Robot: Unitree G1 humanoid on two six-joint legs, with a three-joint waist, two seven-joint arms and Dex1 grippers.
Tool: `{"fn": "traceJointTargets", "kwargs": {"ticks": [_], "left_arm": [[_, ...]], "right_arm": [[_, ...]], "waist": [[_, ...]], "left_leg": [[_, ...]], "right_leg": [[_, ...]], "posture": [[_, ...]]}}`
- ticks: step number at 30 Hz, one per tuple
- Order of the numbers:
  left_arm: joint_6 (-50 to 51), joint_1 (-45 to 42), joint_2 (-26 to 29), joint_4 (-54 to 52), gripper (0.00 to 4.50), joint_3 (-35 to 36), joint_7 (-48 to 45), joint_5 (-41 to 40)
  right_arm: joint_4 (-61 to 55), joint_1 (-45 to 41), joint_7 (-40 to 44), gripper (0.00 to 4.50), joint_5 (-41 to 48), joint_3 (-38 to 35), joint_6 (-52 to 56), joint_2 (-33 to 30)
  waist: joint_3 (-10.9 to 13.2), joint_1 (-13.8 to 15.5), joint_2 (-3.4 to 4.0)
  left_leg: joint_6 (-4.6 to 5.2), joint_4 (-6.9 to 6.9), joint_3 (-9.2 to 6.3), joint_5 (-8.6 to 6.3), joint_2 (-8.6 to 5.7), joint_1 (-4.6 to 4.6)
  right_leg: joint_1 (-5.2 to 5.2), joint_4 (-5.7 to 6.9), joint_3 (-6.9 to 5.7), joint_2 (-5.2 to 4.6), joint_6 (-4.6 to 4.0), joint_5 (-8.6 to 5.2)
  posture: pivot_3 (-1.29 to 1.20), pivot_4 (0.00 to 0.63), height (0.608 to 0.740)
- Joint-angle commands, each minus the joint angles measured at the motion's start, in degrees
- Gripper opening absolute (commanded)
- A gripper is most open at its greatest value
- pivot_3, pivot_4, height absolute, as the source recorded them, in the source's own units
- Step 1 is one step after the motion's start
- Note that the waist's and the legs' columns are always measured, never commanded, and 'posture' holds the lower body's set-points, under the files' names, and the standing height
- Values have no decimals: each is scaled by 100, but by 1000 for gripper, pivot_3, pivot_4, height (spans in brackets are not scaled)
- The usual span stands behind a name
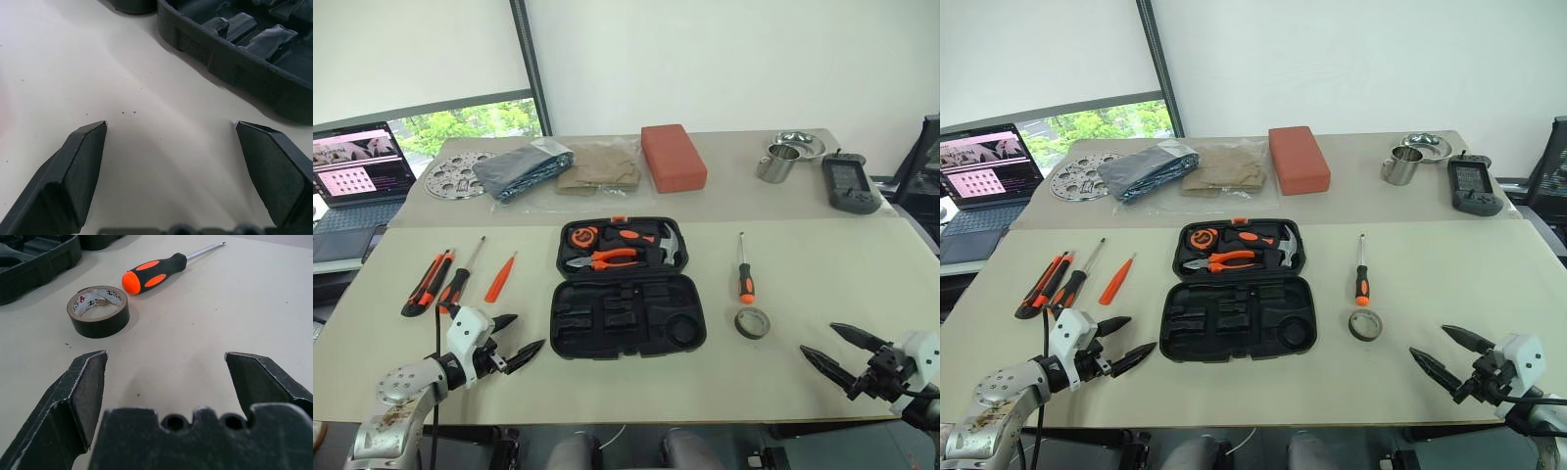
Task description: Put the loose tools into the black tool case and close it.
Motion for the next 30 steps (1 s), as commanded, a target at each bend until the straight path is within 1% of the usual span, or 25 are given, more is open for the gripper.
{"fn": "traceJointTargets", "kwargs": {"ticks": [1, 9, 13, 16, 18, 21, 23, 24, 28, 30], "left_arm": [[59, 61, 48, 85, 4500, 21, -30, 9], [-40, 42, 5, 101, 4500, 109, -16, -65], [48, 79, -32, -249, 4500, 641, 66, -561], [274, -101, -77, -498, 4500, 1382, 226, -1306], [304, -167, -59, -528, 4500, 1577, 230, -1472], [596, -638, 140, -151, 4500, 2099, 510, -1760], [752, -1005, 388, 334, 4500, 2250, 837, -1567], [788, -1140, 508, 572, 4500, 2248, 947, -1426], [702, -1800, 898, 1895, 4500, 1816, 1219, -680], [791, -2147, 929, 2309, 4500, 1618, 1113, -600]], "right_arm": [[-135, 2, -16, 4438, 34, -81, -122, -47], [-170, -92, 32, 4438, 80, -57, -67, -88], [-659, -220, 200, 4438, 429, -81, 283, -219], [-1330, -416, 273, 4438, 784, 76, 810, -377], [-1561, -481, 317, 4438, 876, 140, 1021, -453], [-2146, -862, 254, 4438, 1133, 440, 1512, -578], [-2458, -1118, 258, 4438, 1182, 676, 1747, -642], [-2567, -1204, 266, 4438, 1178, 760, 1817, -659], [-2894, -1493, 179, 4438, 1191, 1064, 2042, -596], [-3037, -1605, 133, 4438, 1137, 1231, 2063, -521]], "waist": [[0, 0, 0], [0, -1, 0], [5, -16, -3], [21, -22, -14], [26, -4, -21], [26, 22, -20], [28, 27, -20], [28, 29, -20], [20, 57, -7], [19, 83, -6]], "left_leg": [[0, 0, 0, 0, 0, 0], [0, 0, 1, 0, 0, -1], [0, 0, 1, 0, 1, -3], [0, 0, 0, 0, 5, -5], [0, 2, -2, 0, 8, -4], [0, 2, -2, 0, 9, -1], [0, 8, -5, 1, 9, -1], [0, 9, -7, 1, 10, -2], [-1, 8, -9, 1, 7, -2], [-1, 5, -8, 1, 2, -3]], "right_leg": [[0, 0, 0, 0, 0, 0], [-1, 0, 0, 0, 0, 0], [-3, 0, 1, 0, 0, 0], [-5, 1, 0, 0, 0, 0], [-4, 5, -5, 0, 0, 1], [-2, 4, -20, 0, 1, 0], [-15, 5, -38, 13, 1, 0], [-16, 6, -50, 15, 0, 0], [-13, -1, -88, 0, 1, 0], [-15, -3, -96, -8, 2, 0]], "posture": [[0, 150, 740], [0, 150, 740], [0, 150, 740], [0, 150, 740], [0, 150, 740], [0, 150, 740], [0, 150, 740], [0, 150, 740], [0, 150, 740], [0, 150, 740]]}}
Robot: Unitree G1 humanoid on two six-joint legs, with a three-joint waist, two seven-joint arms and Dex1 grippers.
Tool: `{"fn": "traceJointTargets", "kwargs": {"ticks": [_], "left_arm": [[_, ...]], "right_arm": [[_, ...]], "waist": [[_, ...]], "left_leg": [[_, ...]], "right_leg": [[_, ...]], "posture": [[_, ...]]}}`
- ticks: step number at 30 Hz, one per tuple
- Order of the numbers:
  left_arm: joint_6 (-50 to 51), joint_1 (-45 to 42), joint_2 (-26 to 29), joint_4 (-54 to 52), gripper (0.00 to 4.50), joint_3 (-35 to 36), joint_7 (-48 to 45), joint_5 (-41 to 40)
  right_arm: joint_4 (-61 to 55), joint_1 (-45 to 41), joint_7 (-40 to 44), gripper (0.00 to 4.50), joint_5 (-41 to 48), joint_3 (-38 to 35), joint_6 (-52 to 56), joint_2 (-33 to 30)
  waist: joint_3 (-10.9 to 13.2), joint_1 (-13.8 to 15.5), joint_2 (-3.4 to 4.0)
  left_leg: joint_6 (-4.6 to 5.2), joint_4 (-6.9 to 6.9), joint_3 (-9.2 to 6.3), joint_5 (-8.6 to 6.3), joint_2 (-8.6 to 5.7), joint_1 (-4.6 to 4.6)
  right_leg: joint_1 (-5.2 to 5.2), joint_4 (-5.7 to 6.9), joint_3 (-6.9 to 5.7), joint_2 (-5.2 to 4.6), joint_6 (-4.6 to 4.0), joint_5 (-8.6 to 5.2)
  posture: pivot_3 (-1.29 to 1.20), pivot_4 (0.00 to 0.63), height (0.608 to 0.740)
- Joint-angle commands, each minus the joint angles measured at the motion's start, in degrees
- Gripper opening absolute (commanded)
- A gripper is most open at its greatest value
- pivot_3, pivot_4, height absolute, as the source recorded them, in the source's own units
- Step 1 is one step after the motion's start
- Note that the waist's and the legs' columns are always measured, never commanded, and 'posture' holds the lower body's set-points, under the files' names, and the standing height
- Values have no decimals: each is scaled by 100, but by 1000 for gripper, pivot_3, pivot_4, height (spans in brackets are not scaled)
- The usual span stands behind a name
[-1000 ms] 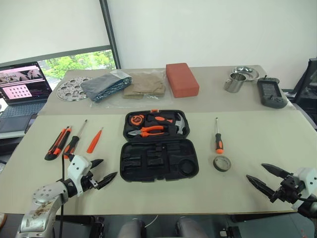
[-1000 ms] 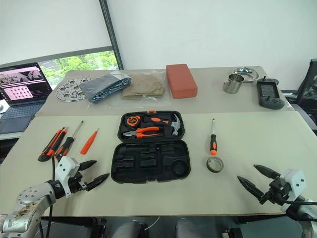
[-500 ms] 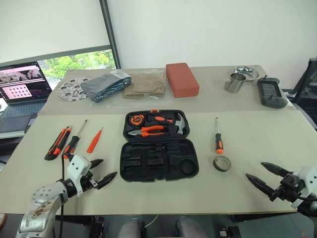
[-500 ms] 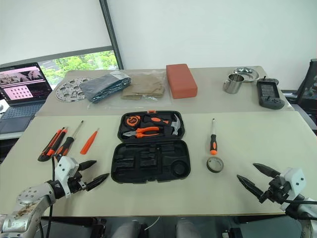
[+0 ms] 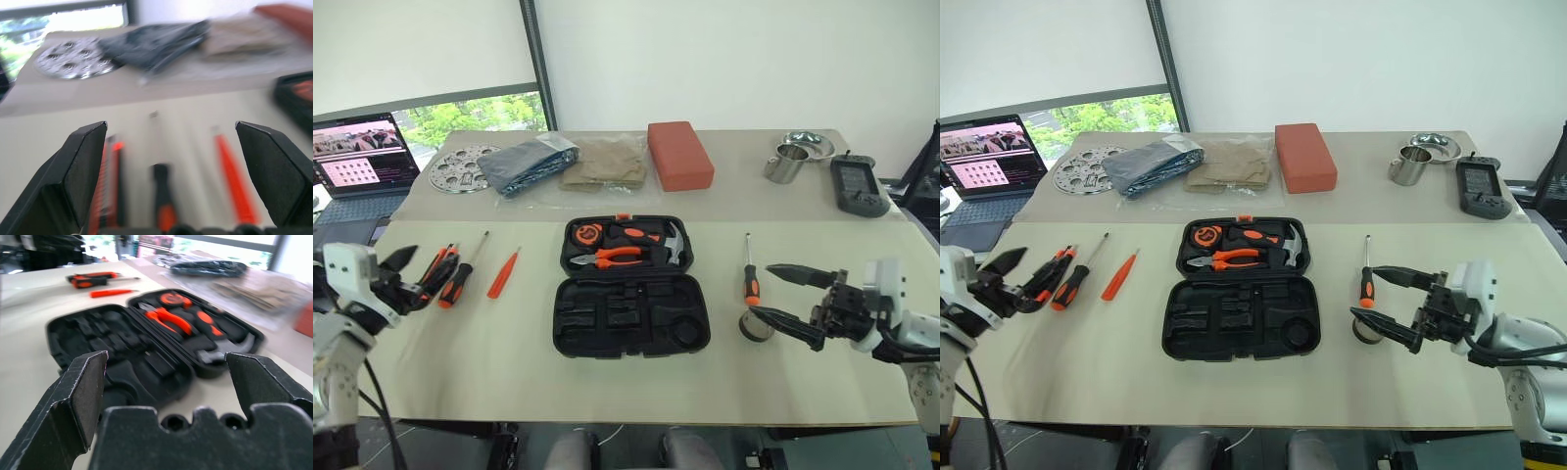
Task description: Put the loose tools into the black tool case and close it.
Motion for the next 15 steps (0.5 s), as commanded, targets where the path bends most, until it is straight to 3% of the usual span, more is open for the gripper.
{"fn": "traceJointTargets", "kwargs": {"ticks": [1, 15], "left_arm": [[98, -504, 115, 688, 4500, -394, -142, 306], [872, -1062, 86, 942, 4500, -1151, -180, 729]], "right_arm": [[-427, -198, -89, 4438, 86, 225, 71, 80], [-723, -76, -226, 4438, 54, 243, 45, 65]], "waist": [[6, 33, -12], [9, 67, -24]], "left_leg": [[0, -2, 0, 0, 0, -1], [-1, -17, -11, 0, 14, -3]], "right_leg": [[-2, 0, -6, -1, 0, 0], [-15, 8, -19, -24, -9, 5]], "posture": [[0, 150, 740], [0, 150, 740]]}}
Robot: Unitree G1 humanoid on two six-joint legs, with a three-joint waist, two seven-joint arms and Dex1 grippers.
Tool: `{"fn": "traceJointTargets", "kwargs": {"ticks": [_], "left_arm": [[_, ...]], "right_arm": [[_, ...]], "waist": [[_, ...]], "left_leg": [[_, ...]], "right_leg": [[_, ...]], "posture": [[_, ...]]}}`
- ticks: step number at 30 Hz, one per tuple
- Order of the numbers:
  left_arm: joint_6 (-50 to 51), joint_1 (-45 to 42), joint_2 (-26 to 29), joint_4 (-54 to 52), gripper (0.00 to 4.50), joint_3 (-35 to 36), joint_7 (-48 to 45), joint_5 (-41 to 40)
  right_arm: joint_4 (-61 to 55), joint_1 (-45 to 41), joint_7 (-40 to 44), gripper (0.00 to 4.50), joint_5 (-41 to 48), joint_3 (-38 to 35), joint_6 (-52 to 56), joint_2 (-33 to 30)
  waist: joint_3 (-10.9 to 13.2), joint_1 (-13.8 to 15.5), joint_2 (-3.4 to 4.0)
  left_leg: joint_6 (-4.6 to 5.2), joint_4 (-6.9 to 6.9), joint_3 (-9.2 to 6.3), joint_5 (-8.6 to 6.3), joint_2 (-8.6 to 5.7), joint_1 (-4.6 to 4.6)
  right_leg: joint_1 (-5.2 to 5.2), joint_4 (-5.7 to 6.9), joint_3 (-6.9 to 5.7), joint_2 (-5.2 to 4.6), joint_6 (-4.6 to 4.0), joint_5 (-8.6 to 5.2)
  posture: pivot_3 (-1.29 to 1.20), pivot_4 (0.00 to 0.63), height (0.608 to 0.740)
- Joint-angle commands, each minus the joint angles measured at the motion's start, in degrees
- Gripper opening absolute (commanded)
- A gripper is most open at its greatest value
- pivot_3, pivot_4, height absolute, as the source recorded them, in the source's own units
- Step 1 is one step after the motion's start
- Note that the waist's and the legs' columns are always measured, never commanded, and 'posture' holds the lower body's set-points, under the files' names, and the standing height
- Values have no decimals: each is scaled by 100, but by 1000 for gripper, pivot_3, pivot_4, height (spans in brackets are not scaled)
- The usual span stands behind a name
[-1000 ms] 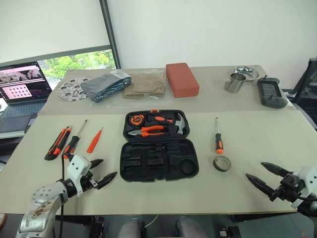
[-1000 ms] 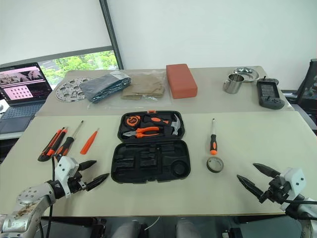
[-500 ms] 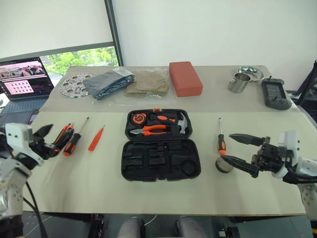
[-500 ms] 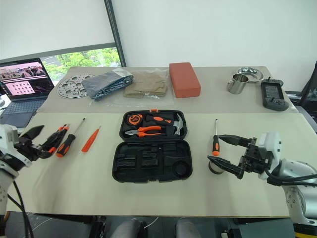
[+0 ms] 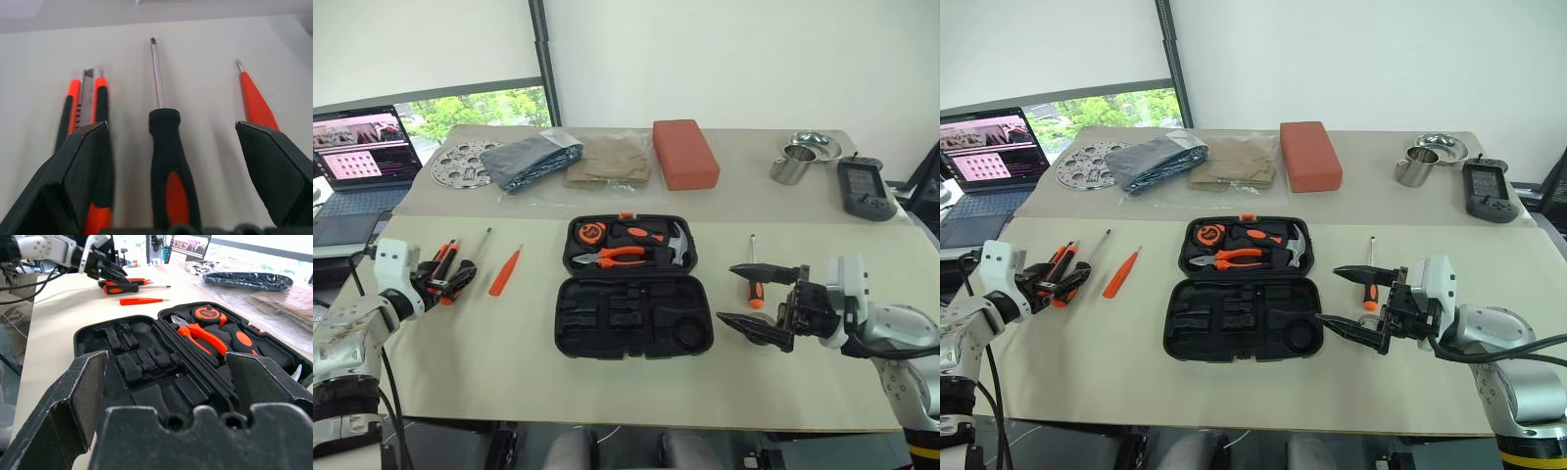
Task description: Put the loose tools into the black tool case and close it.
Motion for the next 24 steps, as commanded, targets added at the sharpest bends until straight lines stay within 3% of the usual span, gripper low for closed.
{"fn": "traceJointTargets", "kwargs": {"ticks": [1, 6, 9, 13, 16, 24], "left_arm": [[335, -194, 76, -55, 4500, -114, 95, 121], [730, -281, 32, -120, 4500, -242, 56, 142], [937, -308, 42, -108, 3695, -253, 125, 165], [942, -307, 82, -92, 2029, -317, 122, 257], [862, -302, 75, -100, 1049, -312, 119, 323], [129, -724, 36, -138, 963, -31, -112, 184]], "right_arm": [[-189, -37, -38, 4438, 61, -189, -16, -79], [-207, -91, -93, 4438, 76, -204, 32, -130], [-228, -82, -126, 4500, 103, -235, 57, -163], [-237, -49, -164, 4500, 131, -305, 76, -181], [-253, -20, -177, 4500, 156, -349, 90, -168], [-272, -24, -152, 4500, 516, -546, 76, -18]], "waist": [[0, 5, 0], [0, 7, -1], [0, 12, 0], [0, 27, 1], [0, 30, 1], [4, 32, -7]], "left_leg": [[0, 1, 0, 0, 0, 0], [-1, 7, 2, 1, -4, 2], [-1, 7, 3, 1, -4, 1], [-1, 8, 3, 1, -7, 1], [-1, 8, 3, 1, -9, 1], [-3, 10, 2, 3, -6, -1]], "right_leg": [[0, 2, -1, 0, 0, 0], [0, 9, -3, 10, 0, 0], [0, 9, -4, 11, 0, 0], [0, 9, -5, 13, 1, 0], [1, 9, -5, 12, 1, 0], [0, 8, -6, 10, 0, 0]], "posture": [[0, 150, 740], [0, 150, 740], [0, 150, 740], [0, 150, 740], [0, 150, 740], [0, 150, 740]]}}
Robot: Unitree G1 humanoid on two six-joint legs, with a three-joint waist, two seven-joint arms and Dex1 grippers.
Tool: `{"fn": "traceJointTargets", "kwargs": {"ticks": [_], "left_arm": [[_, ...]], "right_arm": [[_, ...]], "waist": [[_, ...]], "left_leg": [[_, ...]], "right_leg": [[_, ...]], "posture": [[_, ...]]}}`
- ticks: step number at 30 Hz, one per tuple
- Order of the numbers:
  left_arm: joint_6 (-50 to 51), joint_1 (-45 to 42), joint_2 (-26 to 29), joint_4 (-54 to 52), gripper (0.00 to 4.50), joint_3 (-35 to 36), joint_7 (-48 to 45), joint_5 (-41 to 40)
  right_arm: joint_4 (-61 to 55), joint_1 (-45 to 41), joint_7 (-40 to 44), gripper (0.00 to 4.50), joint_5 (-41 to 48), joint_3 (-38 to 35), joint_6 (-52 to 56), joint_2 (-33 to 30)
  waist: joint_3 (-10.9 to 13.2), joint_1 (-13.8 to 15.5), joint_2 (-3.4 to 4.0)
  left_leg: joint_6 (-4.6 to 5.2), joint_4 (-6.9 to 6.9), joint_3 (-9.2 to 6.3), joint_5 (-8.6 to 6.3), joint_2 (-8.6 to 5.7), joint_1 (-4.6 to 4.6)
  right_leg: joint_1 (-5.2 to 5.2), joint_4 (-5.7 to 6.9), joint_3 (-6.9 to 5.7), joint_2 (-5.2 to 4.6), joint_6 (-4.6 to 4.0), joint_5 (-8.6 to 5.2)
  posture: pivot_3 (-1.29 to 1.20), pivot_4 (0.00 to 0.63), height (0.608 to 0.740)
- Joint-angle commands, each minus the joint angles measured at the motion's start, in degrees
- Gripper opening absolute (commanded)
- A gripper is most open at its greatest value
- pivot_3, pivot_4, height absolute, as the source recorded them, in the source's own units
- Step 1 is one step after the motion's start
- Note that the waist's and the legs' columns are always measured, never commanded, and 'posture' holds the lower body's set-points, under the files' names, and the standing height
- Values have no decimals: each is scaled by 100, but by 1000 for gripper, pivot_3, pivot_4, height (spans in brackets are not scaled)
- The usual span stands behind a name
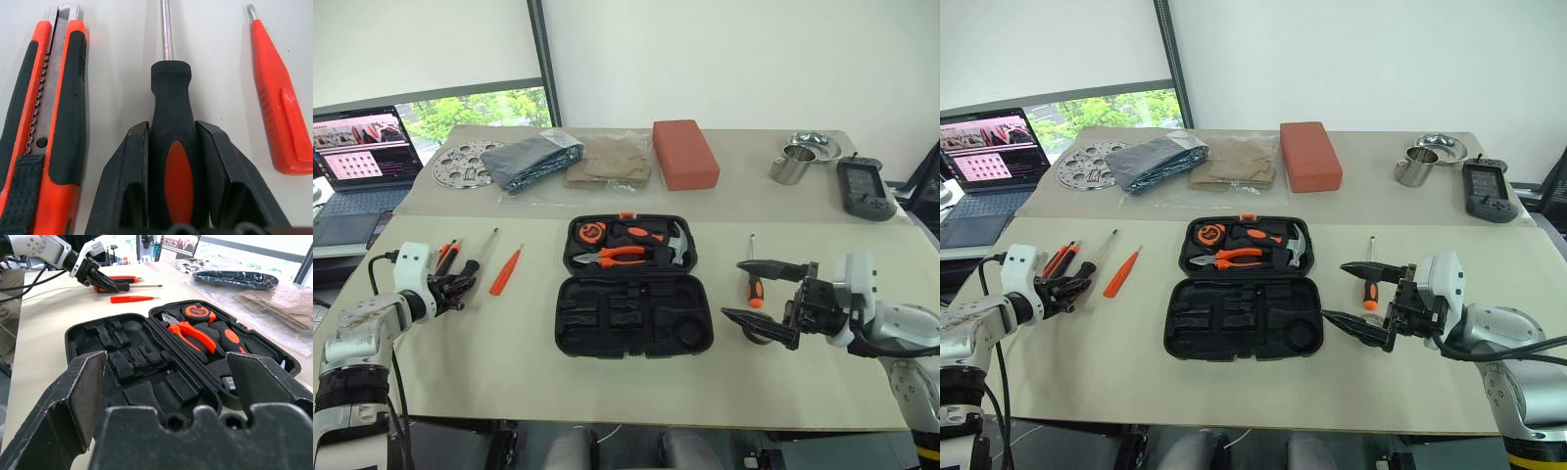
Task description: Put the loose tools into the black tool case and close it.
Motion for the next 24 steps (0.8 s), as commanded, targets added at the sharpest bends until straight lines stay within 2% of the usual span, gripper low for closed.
{"fn": "traceJointTargets", "kwargs": {"ticks": [1, 7, 11, 13, 16, 19, 24], "left_arm": [[-532, -388, 71, -68, 963, 290, -127, -134], [-983, -1045, 152, 277, 963, 292, -361, -117], [-1249, -1256, 2, -105, 963, 94, -1105, -360], [-1318, -1230, -68, -437, 963, -167, -1542, -411], [-1793, -1153, -125, -914, 963, -1061, -2330, 1], [-2296, -1276, -230, -1007, 963, -1830, -2801, 459], [-2476, -1699, -618, -867, 963, -2588, -3249, 770]], "right_arm": [[-221, -45, 13, 4500, 369, -299, 24, 42], [-323, -78, -41, 4500, 927, -498, 217, 100], [-233, 189, 26, 4500, 873, -732, 176, 16], [-131, 391, 139, 4500, 729, -884, 70, -43], [138, 804, 321, 4500, 632, -1314, -39, -102], [340, 1307, 626, 4500, 535, -1736, -204, -123], [266, 1918, 816, 4500, 612, -2280, -303, -4]], "waist": [[0, 4, -1], [0, 4, -1], [0, 1, -1], [-1, 10, 1], [-2, 64, 3], [-7, 86, 12], [-2, 20, 10]], "left_leg": [[0, 0, 0, 0, 0, 0], [0, -1, 0, 0, -2, 0], [0, -1, 2, 0, -2, -2], [0, -1, 2, 0, -3, -3], [0, -1, 4, 0, -9, -5], [0, 1, 12, 0, -16, -2], [1, 6, 16, 1, -12, -30]], "right_leg": [[0, 0, -1, 0, 0, 0], [2, 0, -2, 7, 0, 0], [1, -2, -2, 12, 1, 0], [2, -4, -4, 14, 1, 0], [7, -9, -7, 14, 1, -1], [16, -18, -2, 13, 3, -1], [18, -16, 11, 48, 3, -3]], "posture": [[0, 150, 740], [0, 150, 740], [0, 150, 740], [0, 150, 740], [0, 150, 740], [0, 150, 740], [0, 150, 740]]}}
